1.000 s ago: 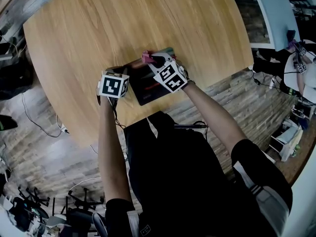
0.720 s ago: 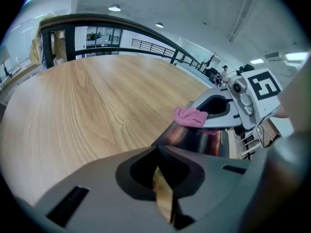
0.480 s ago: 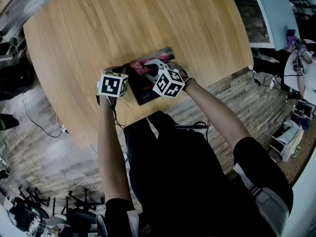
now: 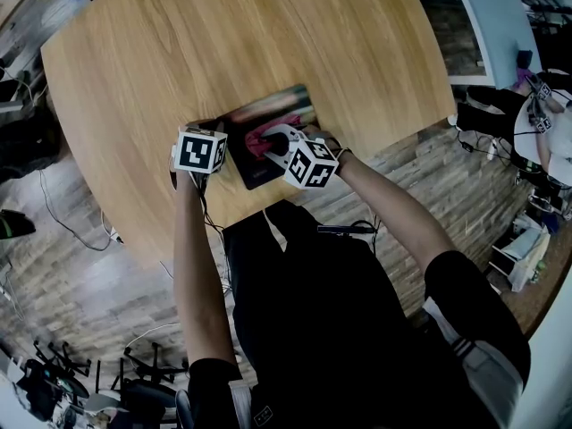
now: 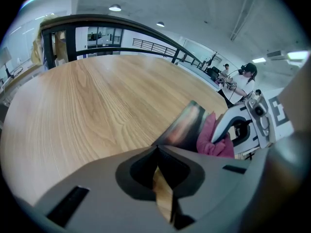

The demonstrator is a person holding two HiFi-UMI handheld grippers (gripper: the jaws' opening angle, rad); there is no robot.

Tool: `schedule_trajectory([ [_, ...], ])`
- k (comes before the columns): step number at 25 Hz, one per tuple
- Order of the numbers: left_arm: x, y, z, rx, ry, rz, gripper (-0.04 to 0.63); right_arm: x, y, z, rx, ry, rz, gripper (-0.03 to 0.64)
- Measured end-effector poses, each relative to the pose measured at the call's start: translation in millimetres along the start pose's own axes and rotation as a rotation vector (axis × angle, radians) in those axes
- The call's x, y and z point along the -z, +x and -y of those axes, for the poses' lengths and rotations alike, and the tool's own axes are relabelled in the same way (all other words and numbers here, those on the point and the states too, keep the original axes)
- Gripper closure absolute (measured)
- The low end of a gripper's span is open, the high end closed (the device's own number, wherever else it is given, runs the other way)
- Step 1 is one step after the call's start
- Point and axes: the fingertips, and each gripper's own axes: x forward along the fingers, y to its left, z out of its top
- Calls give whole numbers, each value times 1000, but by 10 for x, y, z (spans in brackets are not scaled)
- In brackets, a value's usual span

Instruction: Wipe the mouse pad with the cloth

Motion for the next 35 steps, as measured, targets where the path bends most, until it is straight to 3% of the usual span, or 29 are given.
schedule_trajectory([
  [24,-34,-19,-6,-50,9,6,572,379,-285,-805,-65,-36,7,554],
  [35,13,-10,-7,-55,7,-22,572,517,-479,-986,-191,-19,-6,554],
])
